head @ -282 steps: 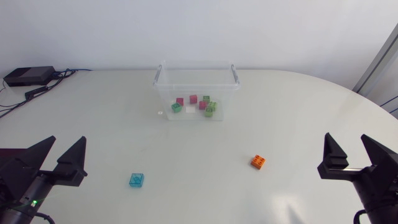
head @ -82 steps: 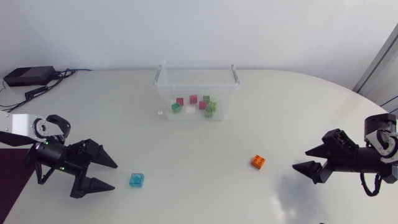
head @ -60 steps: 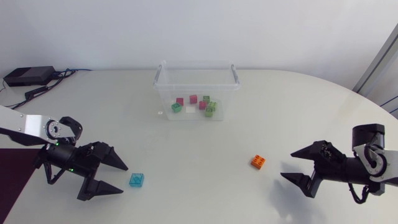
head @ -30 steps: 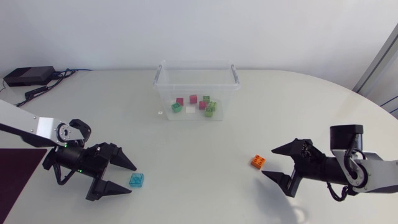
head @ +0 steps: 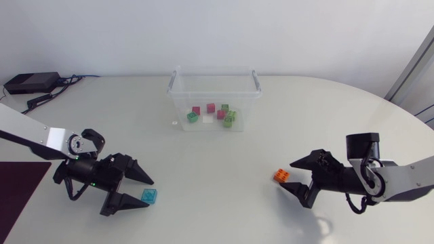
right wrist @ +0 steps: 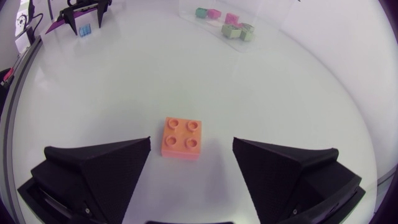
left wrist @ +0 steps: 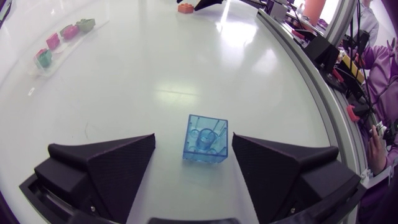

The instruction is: Place the duplo bricks in the container

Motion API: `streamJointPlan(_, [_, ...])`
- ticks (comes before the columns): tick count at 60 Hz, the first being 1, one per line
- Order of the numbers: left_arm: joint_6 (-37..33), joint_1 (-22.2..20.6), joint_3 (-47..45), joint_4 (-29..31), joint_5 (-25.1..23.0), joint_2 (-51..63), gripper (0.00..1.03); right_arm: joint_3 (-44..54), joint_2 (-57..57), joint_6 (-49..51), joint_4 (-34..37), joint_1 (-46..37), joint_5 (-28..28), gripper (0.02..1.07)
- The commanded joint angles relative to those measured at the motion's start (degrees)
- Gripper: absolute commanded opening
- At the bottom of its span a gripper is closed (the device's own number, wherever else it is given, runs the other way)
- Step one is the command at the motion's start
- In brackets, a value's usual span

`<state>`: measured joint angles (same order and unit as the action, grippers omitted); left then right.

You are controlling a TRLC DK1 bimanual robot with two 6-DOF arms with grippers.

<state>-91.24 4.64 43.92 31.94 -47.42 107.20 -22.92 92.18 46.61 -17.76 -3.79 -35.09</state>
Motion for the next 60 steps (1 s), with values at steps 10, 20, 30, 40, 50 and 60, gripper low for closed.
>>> streamJointPlan(10, [2.5,-1.3,0.6,-0.5,0.8,3.5,0.43,-2.3,4.1,-1.5,-0.4,0.5,0.3,0.61])
streamJointPlan(20, [3.0,-1.7,1.0,0.2,0.8,2.8,0.40,-3.0,5.1,-1.3,0.2,1.0,0.3,0.34])
streamJointPlan(30, [3.4,-0.8,6.7,10.3,-0.8,-0.2,0.35,-3.5,-3.8,-1.3,7.4,1.3,-0.7,0.24])
streamJointPlan(40, [4.8,0.5,13.4,20.8,-3.7,-7.4,0.32,-9.9,-18.4,-3.2,22.9,1.0,-2.6,0.24])
streamJointPlan(50, [11.4,-0.8,18.8,23.9,-6.3,-14.6,0.32,-16.6,-23.5,-7.7,28.3,1.0,-3.8,0.24])
streamJointPlan(60, [20.5,-2.9,25.6,21.8,-8.6,-16.1,0.32,-22.2,-24.2,-14.1,28.0,3.3,-3.5,0.24])
